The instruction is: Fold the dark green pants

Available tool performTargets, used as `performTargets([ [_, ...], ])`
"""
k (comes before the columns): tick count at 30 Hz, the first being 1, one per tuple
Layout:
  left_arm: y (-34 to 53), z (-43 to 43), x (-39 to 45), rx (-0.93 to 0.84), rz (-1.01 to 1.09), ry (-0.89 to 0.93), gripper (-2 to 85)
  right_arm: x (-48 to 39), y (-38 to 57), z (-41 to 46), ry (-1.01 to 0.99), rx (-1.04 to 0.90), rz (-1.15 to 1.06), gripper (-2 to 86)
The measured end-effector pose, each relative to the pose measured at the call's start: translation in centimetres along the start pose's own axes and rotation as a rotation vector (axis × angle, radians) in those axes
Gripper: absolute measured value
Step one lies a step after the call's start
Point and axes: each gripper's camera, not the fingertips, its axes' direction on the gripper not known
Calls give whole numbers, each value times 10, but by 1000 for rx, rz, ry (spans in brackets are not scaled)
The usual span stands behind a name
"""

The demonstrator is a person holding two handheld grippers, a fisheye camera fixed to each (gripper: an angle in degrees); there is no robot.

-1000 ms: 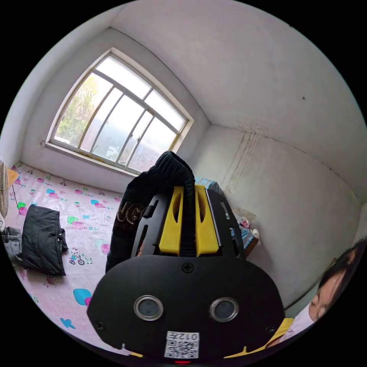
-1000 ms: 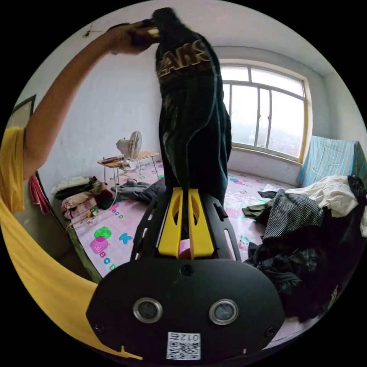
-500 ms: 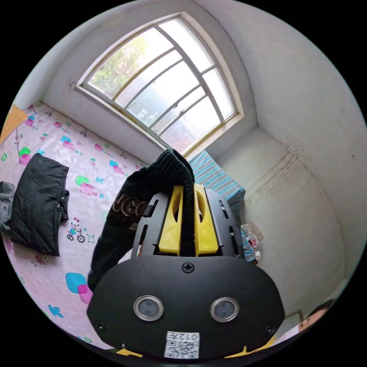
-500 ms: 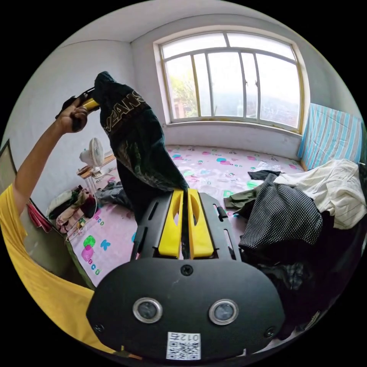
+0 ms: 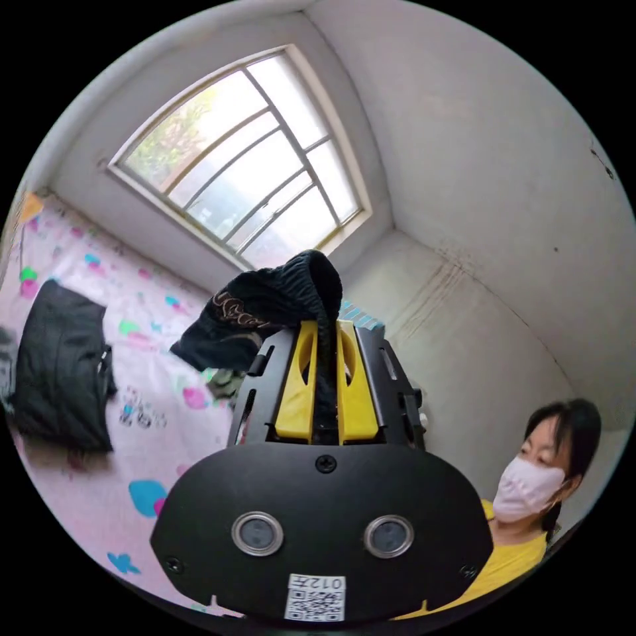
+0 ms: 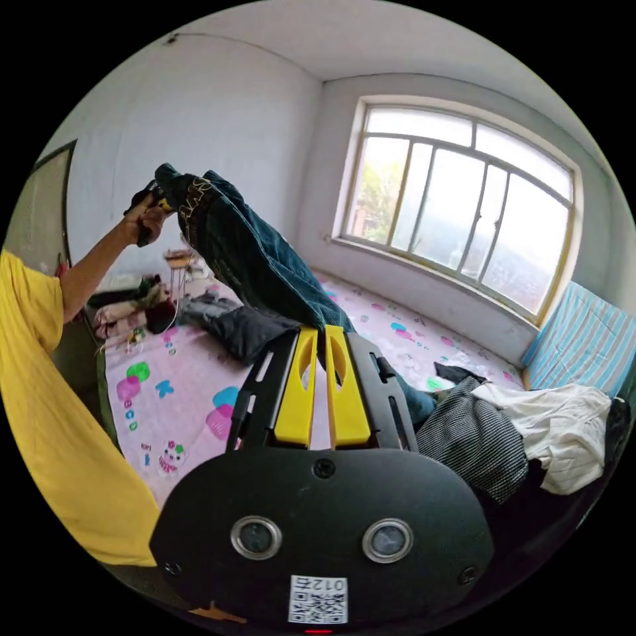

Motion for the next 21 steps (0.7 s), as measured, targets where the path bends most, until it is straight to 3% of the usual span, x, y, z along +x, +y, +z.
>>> performTargets([
  [7, 186, -74, -240, -214, -476, -264, 46, -113, 140, 177, -200, -475, -17, 16],
  [10, 246, -93, -290, -283, -597, -393, 43, -160, 181, 221, -209, -655, -129, 17],
  [16, 290, -151, -303, -135, -672, -415, 31, -172, 207, 223, -157, -714, -221, 22],
  [19, 304, -179, -292, -13, -663, -429, 27, -148, 218, 220, -192, -733, -168, 29],
  [21, 305, -177, -276, -52, -599, -507, 29, -122, 227, 219, -222, -770, -99, 38],
])
